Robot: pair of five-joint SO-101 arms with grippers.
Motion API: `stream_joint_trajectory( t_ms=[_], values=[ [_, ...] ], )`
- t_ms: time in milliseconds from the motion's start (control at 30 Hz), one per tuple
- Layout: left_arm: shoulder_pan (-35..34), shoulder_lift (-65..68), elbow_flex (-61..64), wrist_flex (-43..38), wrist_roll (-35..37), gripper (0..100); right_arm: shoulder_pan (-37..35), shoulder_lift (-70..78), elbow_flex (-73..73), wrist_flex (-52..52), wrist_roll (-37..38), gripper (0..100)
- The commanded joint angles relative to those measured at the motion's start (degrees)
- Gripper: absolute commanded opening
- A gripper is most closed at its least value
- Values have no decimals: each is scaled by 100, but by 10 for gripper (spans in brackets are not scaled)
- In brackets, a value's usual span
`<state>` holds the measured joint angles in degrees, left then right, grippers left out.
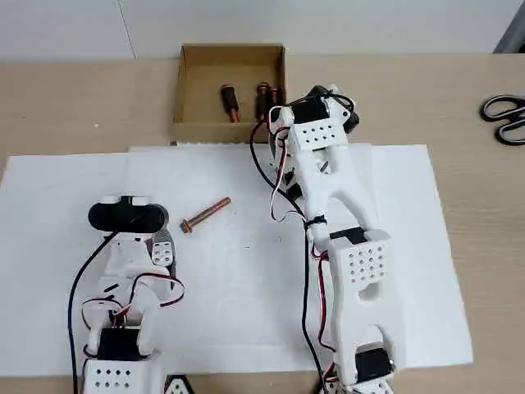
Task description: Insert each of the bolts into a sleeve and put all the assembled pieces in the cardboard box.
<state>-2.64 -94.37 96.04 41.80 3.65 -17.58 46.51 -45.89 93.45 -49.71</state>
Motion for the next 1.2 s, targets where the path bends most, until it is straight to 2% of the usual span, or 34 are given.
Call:
stream_joint_trajectory(
  t_ms=[0, 33, 400, 567, 700, 833, 933, 1167],
  values=[
    [-26, -35, -13, -114, -18, 7, 57, -40, -62, -66, -26, 26],
    [-26, -35, -13, -114, -18, 7, 57, -40, -62, -66, -26, 0],
    [-26, -35, -13, -114, -44, 7, 48, -268, -70, 101, 44, 3],
    [-18, -35, -13, -114, -44, 7, 13, -1077, -62, 268, 229, 3],
    [18, -35, -22, -114, -44, 7, 22, -1868, -26, 338, 844, 3],
    [0, -26, -57, -114, -53, 12, 31, -2695, 44, 374, 923, 3],
    [9, 18, -558, 229, -44, 43, 57, -3468, 765, 374, 932, 3],
    [18, 1064, -2932, 1468, -26, 62, 154, -5640, 3982, 312, 1125, 3]
  ],
)
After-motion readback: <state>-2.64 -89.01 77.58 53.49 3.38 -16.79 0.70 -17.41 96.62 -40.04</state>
